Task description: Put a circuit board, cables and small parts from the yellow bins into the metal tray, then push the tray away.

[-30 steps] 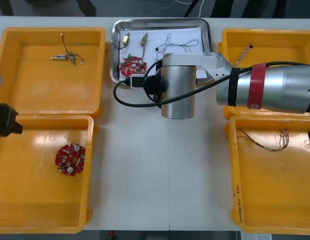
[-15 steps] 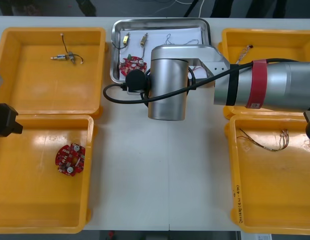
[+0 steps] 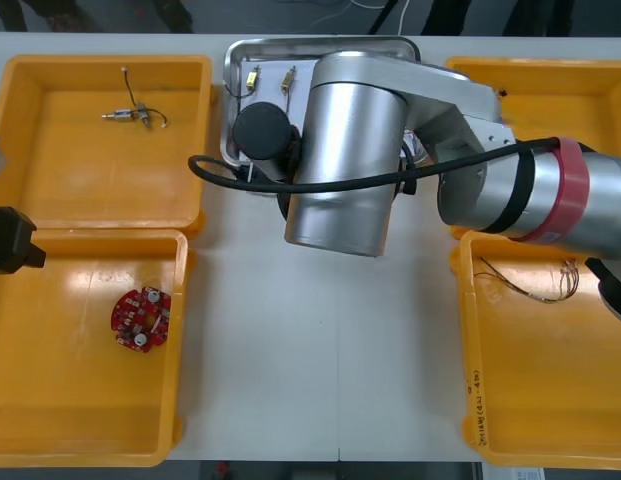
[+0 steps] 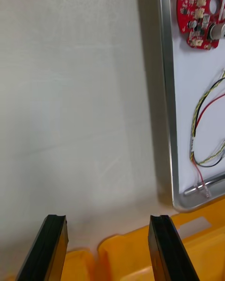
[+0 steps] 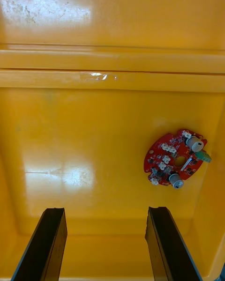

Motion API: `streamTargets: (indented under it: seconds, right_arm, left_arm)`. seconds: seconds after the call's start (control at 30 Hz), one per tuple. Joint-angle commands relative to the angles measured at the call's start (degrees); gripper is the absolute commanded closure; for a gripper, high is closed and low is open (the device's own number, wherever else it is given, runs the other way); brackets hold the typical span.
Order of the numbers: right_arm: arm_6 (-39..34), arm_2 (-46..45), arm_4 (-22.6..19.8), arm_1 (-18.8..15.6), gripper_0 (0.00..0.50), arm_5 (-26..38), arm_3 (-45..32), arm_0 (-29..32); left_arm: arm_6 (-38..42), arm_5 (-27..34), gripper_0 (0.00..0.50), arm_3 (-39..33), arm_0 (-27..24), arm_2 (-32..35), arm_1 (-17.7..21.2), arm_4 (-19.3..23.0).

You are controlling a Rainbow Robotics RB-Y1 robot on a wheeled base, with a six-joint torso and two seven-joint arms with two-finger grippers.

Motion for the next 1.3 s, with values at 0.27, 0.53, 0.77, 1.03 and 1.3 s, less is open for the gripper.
streamTargets:
  seconds: [0.27, 0.53, 0.77, 1.03, 1.3]
  right_arm:
    - [-3.8, -20.0, 1.6, -0.3, 0.000, 7.9, -16.3, 14.0]
    - [-5.9, -33.9, -2.0, -2.2, 0.000, 7.9, -20.7, 23.4]
    - [-10.2, -45.8, -7.4, -3.0, 0.000, 7.9, -20.7, 29.7]
    - [-16.2, -56.4, -9.5, -5.7, 0.000, 7.9, -20.7, 35.8]
    - [-16.3, -66.3, -8.6, -8.1, 0.000, 7.9, -20.5, 43.3]
  left_arm:
    - [-3.4, 0.4, 0.000, -1.7, 0.9, 1.7, 1.1, -0.1]
    - [-3.4, 0.4, 0.000, -1.7, 0.9, 1.7, 1.1, -0.1]
    - [-3.4, 0.4, 0.000, -1.7, 0.9, 1.7, 1.1, -0.1]
    - [-3.4, 0.4, 0.000, -1.7, 0.9, 1.7, 1.1, -0.1]
    - [-3.4, 0.4, 0.000, -1.7, 0.9, 1.7, 1.1, -0.1]
